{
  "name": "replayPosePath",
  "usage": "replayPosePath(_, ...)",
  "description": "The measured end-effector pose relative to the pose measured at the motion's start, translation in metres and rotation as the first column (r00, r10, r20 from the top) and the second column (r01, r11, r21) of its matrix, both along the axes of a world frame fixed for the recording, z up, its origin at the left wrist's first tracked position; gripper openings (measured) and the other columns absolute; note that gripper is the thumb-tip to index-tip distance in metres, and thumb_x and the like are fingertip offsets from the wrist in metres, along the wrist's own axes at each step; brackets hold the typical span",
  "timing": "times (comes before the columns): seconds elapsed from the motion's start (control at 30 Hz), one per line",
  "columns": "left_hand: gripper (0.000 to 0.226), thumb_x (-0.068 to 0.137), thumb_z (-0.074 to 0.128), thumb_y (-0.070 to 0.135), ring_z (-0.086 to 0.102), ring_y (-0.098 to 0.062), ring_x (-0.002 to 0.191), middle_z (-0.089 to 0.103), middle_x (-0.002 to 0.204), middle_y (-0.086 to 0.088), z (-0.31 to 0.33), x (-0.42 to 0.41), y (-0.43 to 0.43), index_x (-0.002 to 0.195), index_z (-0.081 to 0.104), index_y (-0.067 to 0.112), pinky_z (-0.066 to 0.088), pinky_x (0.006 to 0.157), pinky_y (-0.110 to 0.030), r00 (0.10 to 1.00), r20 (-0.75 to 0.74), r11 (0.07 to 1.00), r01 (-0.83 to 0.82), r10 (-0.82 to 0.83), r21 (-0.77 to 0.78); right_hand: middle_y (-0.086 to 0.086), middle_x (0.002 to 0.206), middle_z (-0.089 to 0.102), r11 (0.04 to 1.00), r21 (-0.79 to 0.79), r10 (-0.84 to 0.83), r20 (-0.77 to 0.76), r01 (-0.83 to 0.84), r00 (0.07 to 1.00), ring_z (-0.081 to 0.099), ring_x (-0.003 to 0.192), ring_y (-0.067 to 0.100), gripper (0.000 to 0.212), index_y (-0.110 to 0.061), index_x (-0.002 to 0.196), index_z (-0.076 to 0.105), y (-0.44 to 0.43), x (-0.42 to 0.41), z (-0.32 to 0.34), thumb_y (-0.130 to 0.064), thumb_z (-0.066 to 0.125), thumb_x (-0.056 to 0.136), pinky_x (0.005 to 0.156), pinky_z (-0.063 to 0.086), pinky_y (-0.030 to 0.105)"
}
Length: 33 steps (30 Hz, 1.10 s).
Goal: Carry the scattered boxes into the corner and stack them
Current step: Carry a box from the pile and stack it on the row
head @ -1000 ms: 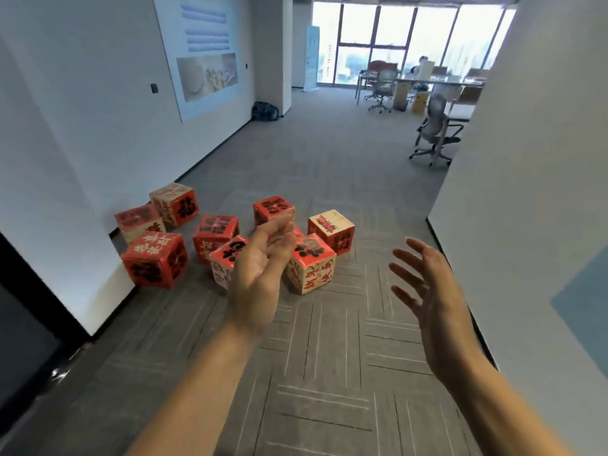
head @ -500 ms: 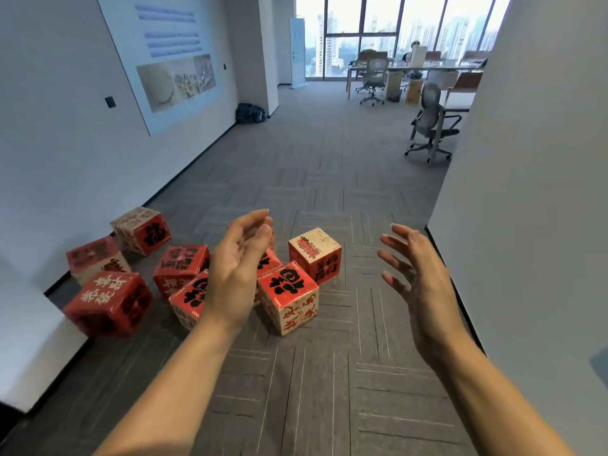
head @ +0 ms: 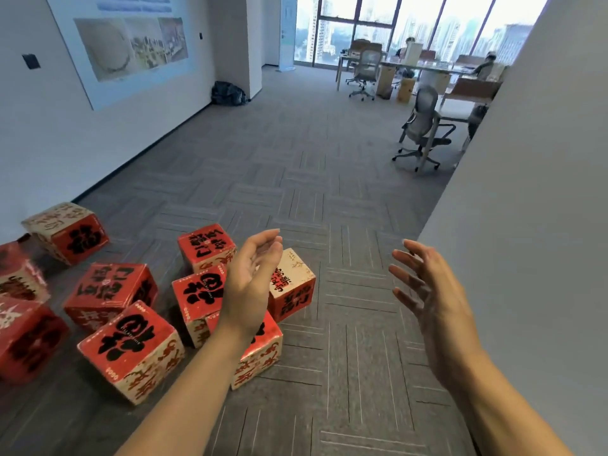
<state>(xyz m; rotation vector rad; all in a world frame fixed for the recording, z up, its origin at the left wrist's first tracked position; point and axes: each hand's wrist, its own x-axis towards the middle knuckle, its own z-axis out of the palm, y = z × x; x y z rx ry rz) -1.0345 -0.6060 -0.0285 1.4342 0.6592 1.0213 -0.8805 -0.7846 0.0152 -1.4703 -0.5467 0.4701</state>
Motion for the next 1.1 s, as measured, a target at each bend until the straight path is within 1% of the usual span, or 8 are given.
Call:
replayPosePath(0.13, 0.042, 0.094, 0.059, 0.05, 0.065, -0.003, 0.122, 0.071, 0.127, 0.011, 0.001, 0.081, 0.066, 0.129, 0.068, 0.029, 0.053, 0.108, -0.033, 1.0, 0.006, 1.0, 0.016, -0.016, -0.022, -0.014, 0.129, 0.072, 1.0, -0.012, -0.024, -0.008, 0.024, 1.0, 0.067, 0.123, 0.009, 0.097, -0.041, 0.125, 0.067, 0.058, 0.082, 0.006, -0.101, 0.063, 0.049, 0.113, 0.046, 0.05)
replayPosePath(0.3, 0.042, 0.094, 0.06, 0.049, 0.065, -0.005, 0.123, 0.071, 0.128, 0.009, -0.011, 0.163, 0.15, 0.129, 0.068, 0.028, 0.052, 0.106, -0.031, 0.999, -0.025, 0.999, -0.021, 0.02, -0.034, -0.017, 0.124, 0.074, 0.999, -0.034, -0.004, -0.028, 0.003, 1.0, 0.069, 0.119, 0.007, 0.092, -0.041, 0.121, 0.07, 0.149, 0.171, -0.011, -0.1, 0.064, 0.051, 0.112, 0.048, 0.05)
replayPosePath(0.37, 0.039, 0.093, 0.061, 0.048, 0.065, -0.006, 0.122, 0.072, 0.127, 0.008, -0.024, 0.194, 0.184, 0.127, 0.069, 0.029, 0.052, 0.101, -0.029, 0.996, -0.041, 0.996, -0.076, 0.074, -0.046, -0.017, 0.123, 0.074, 0.998, -0.041, 0.042, -0.057, -0.044, 0.997, 0.069, 0.119, 0.007, 0.08, -0.039, 0.122, 0.07, 0.189, 0.209, -0.022, -0.093, 0.064, 0.063, 0.111, 0.048, 0.049)
replayPosePath(0.47, 0.039, 0.093, 0.065, 0.05, 0.066, -0.007, 0.121, 0.072, 0.126, 0.007, -0.045, 0.24, 0.224, 0.125, 0.069, 0.028, 0.052, 0.096, -0.025, 0.984, -0.082, 0.983, -0.166, 0.159, -0.082, -0.016, 0.123, 0.074, 0.993, -0.05, 0.099, -0.122, -0.106, 0.988, 0.069, 0.119, 0.006, 0.053, -0.037, 0.124, 0.068, 0.246, 0.269, -0.043, -0.069, 0.052, 0.085, 0.112, 0.049, 0.048)
replayPosePath(0.63, 0.04, 0.096, 0.064, 0.053, 0.064, -0.003, 0.123, 0.071, 0.128, 0.01, -0.057, 0.314, 0.281, 0.128, 0.067, 0.03, 0.052, 0.105, -0.029, 0.961, -0.157, 0.962, -0.248, 0.229, -0.113, -0.016, 0.127, 0.072, 0.969, -0.102, 0.208, -0.146, -0.224, 0.967, 0.068, 0.117, 0.003, 0.057, -0.036, 0.129, 0.066, 0.342, 0.358, -0.059, -0.068, 0.048, 0.086, 0.111, 0.049, 0.045)
replayPosePath(0.77, 0.05, 0.091, 0.057, 0.058, 0.064, -0.004, 0.124, 0.07, 0.131, 0.011, -0.074, 0.349, 0.332, 0.132, 0.065, 0.03, 0.051, 0.108, -0.033, 0.933, -0.207, 0.939, -0.323, 0.295, -0.121, -0.016, 0.129, 0.069, 0.934, -0.131, 0.31, -0.167, -0.332, 0.936, 0.065, 0.121, 0.006, 0.057, -0.036, 0.129, 0.064, 0.422, 0.406, -0.068, -0.075, 0.051, 0.09, 0.11, 0.048, 0.041)
replayPosePath(0.97, 0.052, 0.09, 0.057, 0.057, 0.063, 0.002, 0.122, 0.069, 0.132, 0.01, -0.15, 0.37, 0.414, 0.133, 0.066, 0.027, 0.048, 0.114, -0.037, 0.887, -0.297, 0.883, -0.421, 0.353, -0.208, -0.018, 0.129, 0.066, 0.876, -0.247, 0.389, -0.147, -0.414, 0.91, 0.062, 0.122, 0.003, 0.069, -0.032, 0.136, 0.059, 0.534, 0.454, -0.136, -0.072, 0.045, 0.082, 0.109, 0.048, 0.037)
replayPosePath(1.1, 0.052, 0.09, 0.058, 0.058, 0.062, 0.004, 0.124, 0.068, 0.134, 0.012, -0.226, 0.393, 0.47, 0.133, 0.065, 0.031, 0.046, 0.112, -0.03, 0.876, -0.349, 0.856, -0.436, 0.333, -0.277, -0.016, 0.132, 0.065, 0.855, -0.308, 0.399, -0.125, -0.418, 0.908, 0.061, 0.123, 0.001, 0.071, -0.029, 0.14, 0.058, 0.598, 0.482, -0.204, -0.07, 0.045, 0.083, 0.109, 0.048, 0.037)
